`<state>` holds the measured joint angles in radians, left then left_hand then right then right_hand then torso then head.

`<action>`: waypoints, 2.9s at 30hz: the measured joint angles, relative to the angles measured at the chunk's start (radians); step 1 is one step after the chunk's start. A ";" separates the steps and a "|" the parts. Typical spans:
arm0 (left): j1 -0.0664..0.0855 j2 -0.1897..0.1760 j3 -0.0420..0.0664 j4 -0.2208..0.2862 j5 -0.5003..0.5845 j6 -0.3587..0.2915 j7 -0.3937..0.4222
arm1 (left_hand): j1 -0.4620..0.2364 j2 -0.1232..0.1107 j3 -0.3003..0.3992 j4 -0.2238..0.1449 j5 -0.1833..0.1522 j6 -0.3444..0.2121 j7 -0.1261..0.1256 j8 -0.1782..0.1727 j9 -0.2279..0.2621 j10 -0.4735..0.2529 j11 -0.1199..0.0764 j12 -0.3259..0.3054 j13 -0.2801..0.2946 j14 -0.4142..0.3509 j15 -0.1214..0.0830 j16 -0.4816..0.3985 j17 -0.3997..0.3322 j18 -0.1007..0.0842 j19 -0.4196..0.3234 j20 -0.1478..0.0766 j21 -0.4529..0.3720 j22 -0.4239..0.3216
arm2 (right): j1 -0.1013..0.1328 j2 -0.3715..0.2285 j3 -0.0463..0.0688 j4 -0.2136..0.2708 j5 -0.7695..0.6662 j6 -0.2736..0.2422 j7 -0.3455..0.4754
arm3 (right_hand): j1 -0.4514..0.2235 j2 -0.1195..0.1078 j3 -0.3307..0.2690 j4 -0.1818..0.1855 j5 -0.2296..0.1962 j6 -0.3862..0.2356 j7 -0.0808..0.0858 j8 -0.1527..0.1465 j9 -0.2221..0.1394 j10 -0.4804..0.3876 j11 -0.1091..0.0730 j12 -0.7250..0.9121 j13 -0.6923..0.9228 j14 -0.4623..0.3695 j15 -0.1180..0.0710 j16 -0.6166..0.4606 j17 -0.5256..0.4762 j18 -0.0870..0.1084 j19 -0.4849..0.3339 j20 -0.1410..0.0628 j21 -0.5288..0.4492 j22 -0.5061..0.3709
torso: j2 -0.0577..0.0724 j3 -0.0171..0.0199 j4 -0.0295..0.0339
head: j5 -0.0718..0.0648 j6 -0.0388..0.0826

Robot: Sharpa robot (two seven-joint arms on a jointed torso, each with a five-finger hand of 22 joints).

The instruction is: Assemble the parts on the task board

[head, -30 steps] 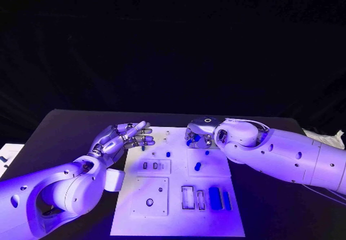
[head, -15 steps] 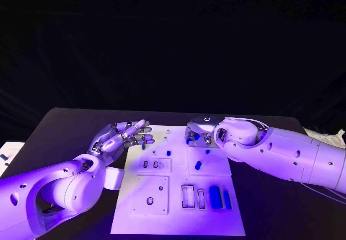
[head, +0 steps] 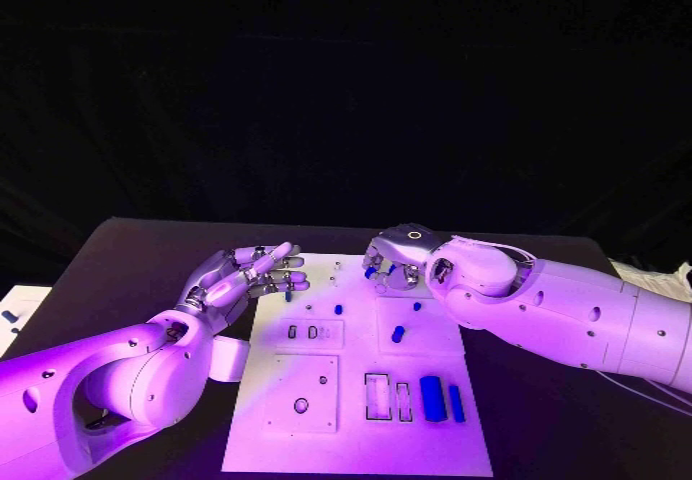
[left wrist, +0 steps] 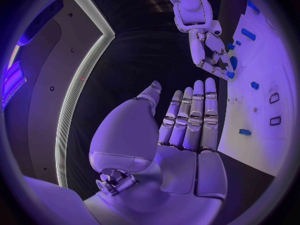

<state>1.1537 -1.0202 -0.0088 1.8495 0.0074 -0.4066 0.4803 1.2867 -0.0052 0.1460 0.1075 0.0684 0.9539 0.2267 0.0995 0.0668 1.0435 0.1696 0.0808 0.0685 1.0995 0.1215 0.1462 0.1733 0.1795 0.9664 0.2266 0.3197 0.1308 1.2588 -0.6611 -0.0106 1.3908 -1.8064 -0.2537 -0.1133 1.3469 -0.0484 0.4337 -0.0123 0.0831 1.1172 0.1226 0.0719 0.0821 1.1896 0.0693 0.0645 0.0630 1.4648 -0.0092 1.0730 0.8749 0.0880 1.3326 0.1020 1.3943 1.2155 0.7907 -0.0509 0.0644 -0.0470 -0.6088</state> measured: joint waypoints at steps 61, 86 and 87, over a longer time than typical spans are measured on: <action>0.013 -0.002 0.000 0.010 0.015 0.003 0.000 | 0.000 0.000 0.000 -0.005 0.000 0.000 0.000 0.000 0.000 0.000 0.000 -0.004 0.000 0.000 0.000 0.000 0.002 0.000 0.000 0.000 0.000 -0.002 | -0.005 0.220 -0.009 -0.186 -0.029 -0.077 -0.100 | -0.011 -0.011 0.019 0.017 -0.005 0.002 0.004 -0.007 0.001 -0.001 0.007 -0.004 -0.001 0.000 0.000 0.012 0.000 0.004 0.000 0.000 0.004 0.006 | 0.009 -0.0020 0.0076 | 0.008 -0.004; 0.014 -0.005 0.000 0.008 0.015 0.009 -0.001 | 0.004 0.004 0.000 -0.005 0.000 0.000 0.000 -0.004 0.000 0.000 0.000 -0.004 0.000 0.000 0.000 -0.005 0.002 0.000 0.000 0.000 -0.004 -0.002 | -0.007 0.133 -0.008 -0.101 -0.023 -0.104 -0.129 | -0.015 -0.078 -0.107 0.103 -0.033 -0.171 0.050 0.006 -0.008 -0.179 0.049 0.024 0.004 -0.057 0.039 -0.283 -0.352 0.051 -0.221 0.032 -0.209 -0.334 | 0.009 -0.0012 0.0046 | 0.010 -0.004; 0.015 -0.006 0.000 0.008 0.016 0.009 -0.001 | 0.004 0.004 0.000 -0.005 0.000 0.000 0.000 -0.004 0.000 0.000 0.000 -0.004 0.000 0.000 0.000 -0.005 0.002 0.000 0.000 0.000 -0.004 -0.002 | -0.008 0.108 -0.005 -0.076 -0.017 -0.113 -0.128 | -0.012 -0.075 -0.108 0.105 -0.033 -0.163 0.048 0.010 -0.008 -0.166 0.046 0.028 0.005 -0.052 0.036 -0.278 -0.345 0.051 -0.208 0.030 -0.200 -0.318 | 0.009 -0.0012 0.0040 | 0.010 -0.003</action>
<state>1.1683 -1.0261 -0.0087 1.8579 0.0229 -0.3973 0.4794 1.2906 -0.0013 0.1459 0.1023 0.0684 0.9539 0.2266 0.0956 0.0669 1.0435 0.1696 0.0767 0.0686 1.0995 0.1215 0.1414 0.1755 0.1795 0.9664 0.2266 0.3161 0.1290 1.2512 -0.5535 -0.0158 1.3146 -1.8229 -0.3667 -0.2413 1.3346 -0.1237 0.3253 0.0929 0.0499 0.9546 0.1710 0.0815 0.0741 1.0232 0.1157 0.0923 0.0678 1.4127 0.0267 0.7951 0.5300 0.1392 1.1244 0.1321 1.1941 0.8972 0.8002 -0.0522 0.0685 -0.0365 -0.6123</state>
